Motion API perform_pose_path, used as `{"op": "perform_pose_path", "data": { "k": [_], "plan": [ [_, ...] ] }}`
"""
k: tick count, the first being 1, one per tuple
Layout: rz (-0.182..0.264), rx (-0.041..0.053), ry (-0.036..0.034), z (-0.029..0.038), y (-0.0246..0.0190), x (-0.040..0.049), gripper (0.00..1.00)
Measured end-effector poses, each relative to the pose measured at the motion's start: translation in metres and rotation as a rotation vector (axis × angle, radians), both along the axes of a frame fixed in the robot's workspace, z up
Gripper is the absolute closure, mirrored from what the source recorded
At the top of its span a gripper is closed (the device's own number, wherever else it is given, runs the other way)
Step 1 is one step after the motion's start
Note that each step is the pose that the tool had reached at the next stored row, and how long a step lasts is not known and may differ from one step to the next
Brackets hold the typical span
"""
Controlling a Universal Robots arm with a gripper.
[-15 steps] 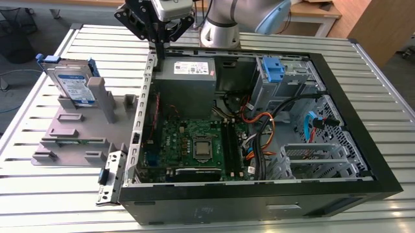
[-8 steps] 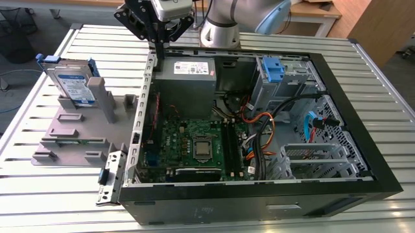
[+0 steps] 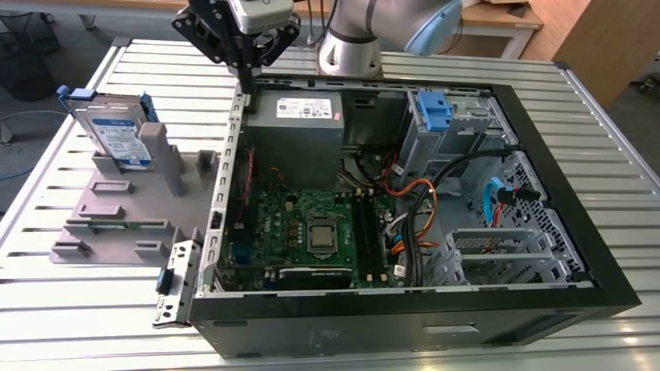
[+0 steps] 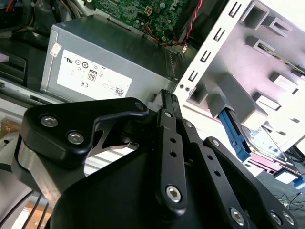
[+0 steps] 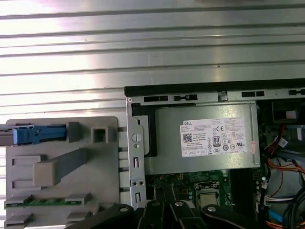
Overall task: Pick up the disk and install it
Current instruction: 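Reach for the disk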
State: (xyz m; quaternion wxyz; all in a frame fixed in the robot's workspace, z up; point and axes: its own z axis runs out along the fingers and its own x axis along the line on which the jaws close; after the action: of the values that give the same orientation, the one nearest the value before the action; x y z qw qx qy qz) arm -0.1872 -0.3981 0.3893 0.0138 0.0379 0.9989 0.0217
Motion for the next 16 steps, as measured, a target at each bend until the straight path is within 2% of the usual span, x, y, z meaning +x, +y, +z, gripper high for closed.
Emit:
{"op": "perform_pose_path", "data": {
  "k": [16],
  "plan": [
    [0.0,0.0,-0.0022,-0.0021,0.0012,-0.0274,0.89]
  ]
}}
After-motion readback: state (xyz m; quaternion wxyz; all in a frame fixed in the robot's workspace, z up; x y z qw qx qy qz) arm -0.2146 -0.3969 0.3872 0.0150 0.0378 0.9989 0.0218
